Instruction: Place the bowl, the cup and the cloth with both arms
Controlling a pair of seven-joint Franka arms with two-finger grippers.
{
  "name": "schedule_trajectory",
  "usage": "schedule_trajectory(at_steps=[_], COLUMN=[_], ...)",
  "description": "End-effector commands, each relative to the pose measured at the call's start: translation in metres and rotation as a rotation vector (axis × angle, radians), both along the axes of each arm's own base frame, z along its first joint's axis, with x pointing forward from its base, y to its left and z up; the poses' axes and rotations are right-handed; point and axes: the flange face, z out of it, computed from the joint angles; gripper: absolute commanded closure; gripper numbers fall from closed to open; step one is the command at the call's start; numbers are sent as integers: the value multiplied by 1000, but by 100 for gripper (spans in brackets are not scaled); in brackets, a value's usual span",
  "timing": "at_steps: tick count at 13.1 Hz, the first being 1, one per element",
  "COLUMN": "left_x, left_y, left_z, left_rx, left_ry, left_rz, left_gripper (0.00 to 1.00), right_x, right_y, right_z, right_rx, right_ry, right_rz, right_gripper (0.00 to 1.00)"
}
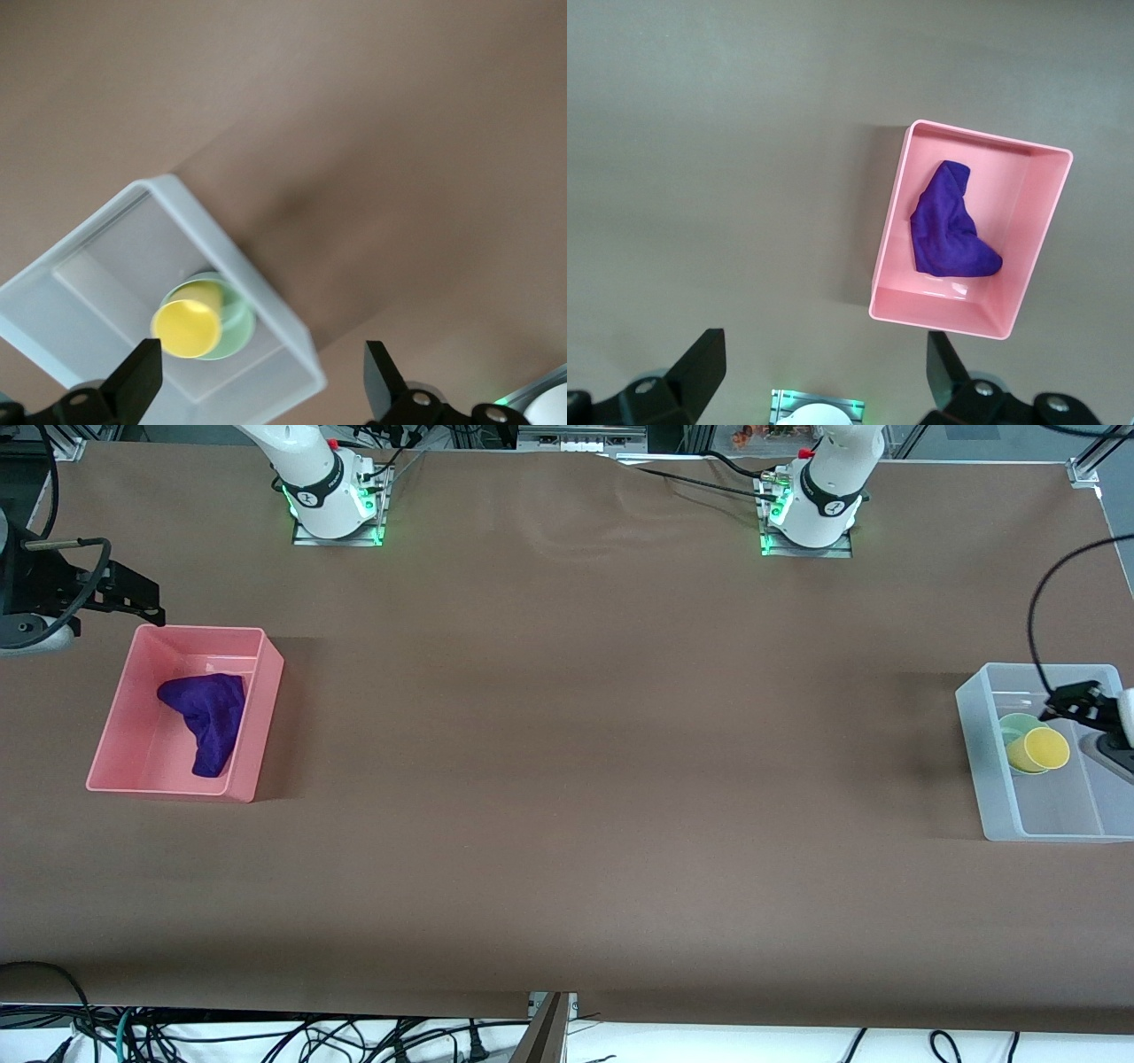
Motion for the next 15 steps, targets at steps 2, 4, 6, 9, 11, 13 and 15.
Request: schedule_trajectory(at_steps=[2, 4, 6, 9, 11, 13, 15], left_x=[-2, -6, -21, -48, -71, -90, -88], left_y=[-83, -136, -175, -166, -163, -170, -174], left_z=[9, 25, 63, 96, 82, 76, 71], left_rx=[-15, -40, -7, -101, -96, -83, -75], left_ry=[17, -4, -70, -184, -217, -209, -198], left_rz=[212, 333, 386, 616, 624, 608, 599], left_gripper=[0, 0, 0, 0, 0, 0, 0], right_x=[2, 5, 8, 10, 10, 10, 10], right_y=[3, 9, 8, 14, 18, 14, 13], right_z=[-5, -7, -6, -10, -10, -10, -10], right_rx=[9, -2, -2, -4, -2, -2, -2], right_ry=[12, 10, -1, 6, 6, 6, 6], right_rz=[-15, -3, -3, 6, 12, 6, 5], right_gripper=[0, 0, 0, 0, 0, 0, 0])
